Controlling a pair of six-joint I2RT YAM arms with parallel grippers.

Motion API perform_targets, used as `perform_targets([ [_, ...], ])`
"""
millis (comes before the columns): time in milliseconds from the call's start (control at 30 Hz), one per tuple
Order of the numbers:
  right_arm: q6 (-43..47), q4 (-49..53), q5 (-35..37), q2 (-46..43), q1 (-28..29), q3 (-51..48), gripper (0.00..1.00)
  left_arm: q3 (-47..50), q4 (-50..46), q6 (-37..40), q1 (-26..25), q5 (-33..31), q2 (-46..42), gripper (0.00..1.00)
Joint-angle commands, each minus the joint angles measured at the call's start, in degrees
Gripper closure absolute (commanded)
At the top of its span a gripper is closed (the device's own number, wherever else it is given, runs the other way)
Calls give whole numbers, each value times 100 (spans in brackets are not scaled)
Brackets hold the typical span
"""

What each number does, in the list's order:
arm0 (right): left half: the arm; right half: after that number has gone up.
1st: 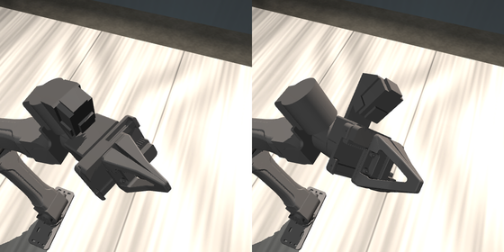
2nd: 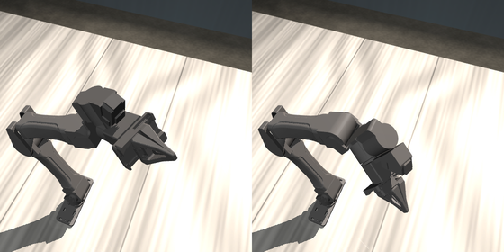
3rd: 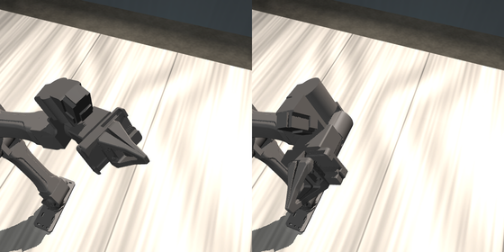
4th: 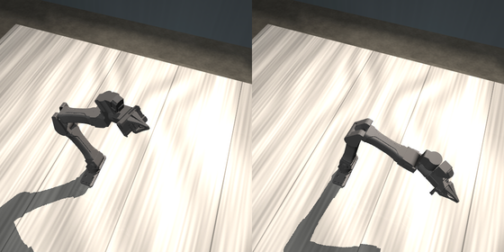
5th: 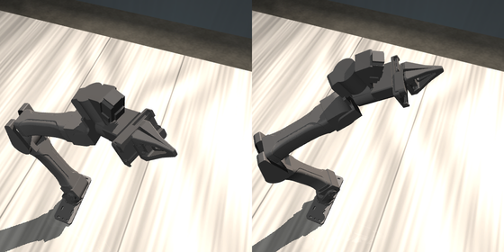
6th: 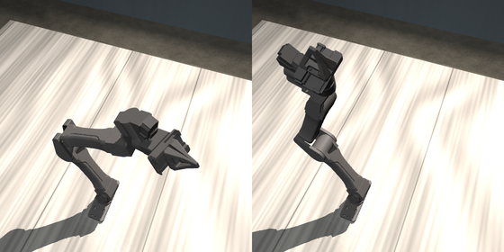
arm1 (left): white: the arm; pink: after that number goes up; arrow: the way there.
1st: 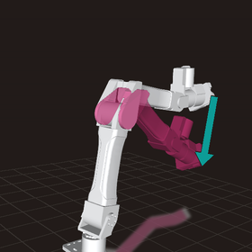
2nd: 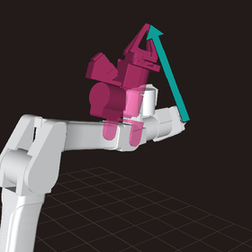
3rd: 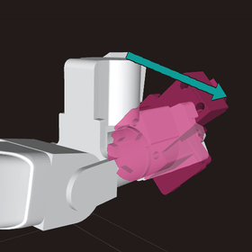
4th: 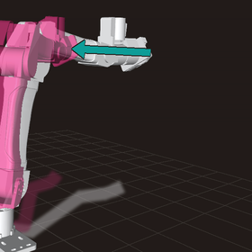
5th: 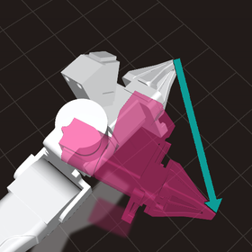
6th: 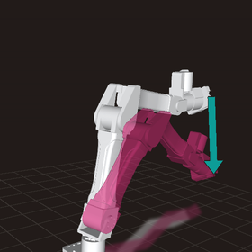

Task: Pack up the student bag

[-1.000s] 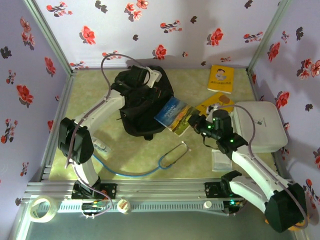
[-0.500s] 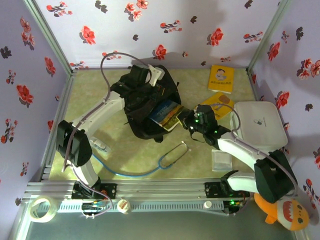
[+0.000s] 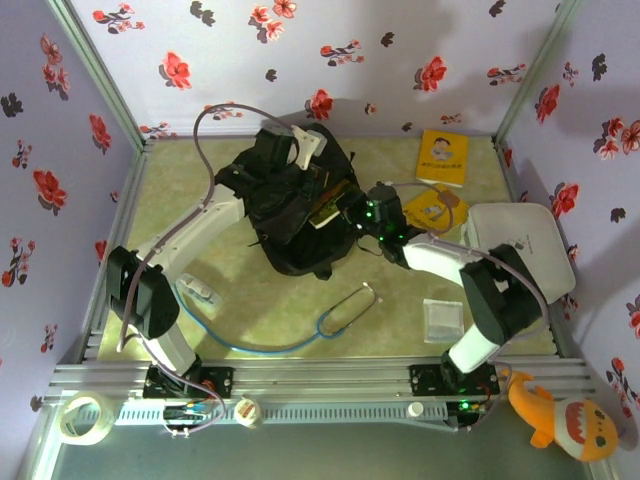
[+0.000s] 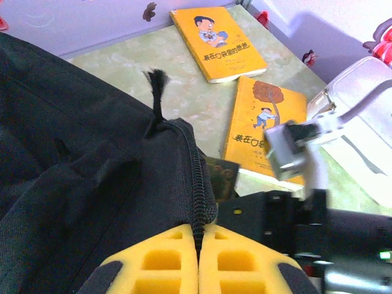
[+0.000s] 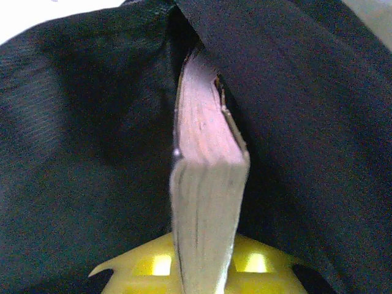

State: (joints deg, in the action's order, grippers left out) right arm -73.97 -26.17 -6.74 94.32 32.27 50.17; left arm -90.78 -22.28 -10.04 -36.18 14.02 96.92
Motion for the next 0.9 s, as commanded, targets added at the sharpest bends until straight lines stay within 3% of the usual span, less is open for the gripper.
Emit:
perform_targets([
  [0, 22, -505, 611, 460, 80, 491, 92, -28, 478, -160, -97, 272, -156, 96],
  [333, -576, -361, 1196, 1644, 478, 1428, 90, -48, 600, -443, -126, 212, -8, 97],
  [500, -950, -612, 930, 2018, 516, 1669, 85, -122, 529, -554, -76, 7, 72, 97],
  [600, -995, -493, 916, 1752, 508, 1509, 84, -107, 508, -569, -14, -26, 81, 97],
  [767, -663, 885, 996, 901, 350, 1422, 79, -112, 375, -456, 31, -38, 90, 97],
  [867, -716, 1156, 809, 592, 264, 1370, 79, -125, 338, -443, 48, -40, 107, 97],
])
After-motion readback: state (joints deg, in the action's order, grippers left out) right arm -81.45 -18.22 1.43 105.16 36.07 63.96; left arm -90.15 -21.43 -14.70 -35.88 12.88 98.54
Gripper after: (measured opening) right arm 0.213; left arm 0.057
